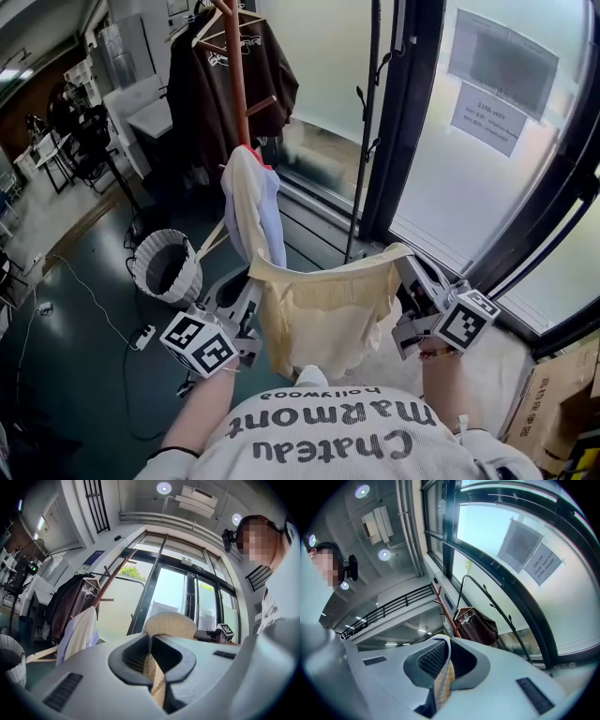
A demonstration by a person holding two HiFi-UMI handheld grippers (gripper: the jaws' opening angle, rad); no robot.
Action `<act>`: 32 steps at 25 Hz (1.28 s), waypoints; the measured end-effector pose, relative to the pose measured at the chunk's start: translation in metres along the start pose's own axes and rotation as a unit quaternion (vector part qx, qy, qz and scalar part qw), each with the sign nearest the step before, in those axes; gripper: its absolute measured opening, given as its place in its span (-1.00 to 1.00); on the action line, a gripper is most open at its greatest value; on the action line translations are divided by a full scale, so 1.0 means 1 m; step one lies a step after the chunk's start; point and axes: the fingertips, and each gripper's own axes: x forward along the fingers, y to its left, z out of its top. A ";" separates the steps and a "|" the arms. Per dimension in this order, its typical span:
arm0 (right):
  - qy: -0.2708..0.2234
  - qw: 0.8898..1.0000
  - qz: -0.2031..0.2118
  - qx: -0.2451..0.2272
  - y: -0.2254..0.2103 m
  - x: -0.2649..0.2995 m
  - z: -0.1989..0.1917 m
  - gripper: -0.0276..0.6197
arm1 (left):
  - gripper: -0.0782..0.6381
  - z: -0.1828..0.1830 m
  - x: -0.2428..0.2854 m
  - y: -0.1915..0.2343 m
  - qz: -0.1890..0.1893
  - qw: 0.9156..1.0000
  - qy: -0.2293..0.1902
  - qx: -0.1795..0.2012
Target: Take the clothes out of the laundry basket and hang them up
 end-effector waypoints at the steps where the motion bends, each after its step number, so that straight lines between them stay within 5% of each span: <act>1: 0.001 1.000 0.000 0.003 -0.002 0.001 -0.001 -0.82 | -0.72 0.000 0.004 0.001 -0.002 1.000 -0.001 0.003; 20: 0.018 1.000 0.015 0.003 -0.099 0.168 0.026 -0.82 | -0.72 0.038 0.136 0.131 0.004 0.999 -0.006 0.036; 32: -0.005 0.999 0.046 -0.015 -0.115 0.234 0.055 -0.82 | -0.72 0.071 0.178 0.162 -0.025 0.998 -0.025 0.044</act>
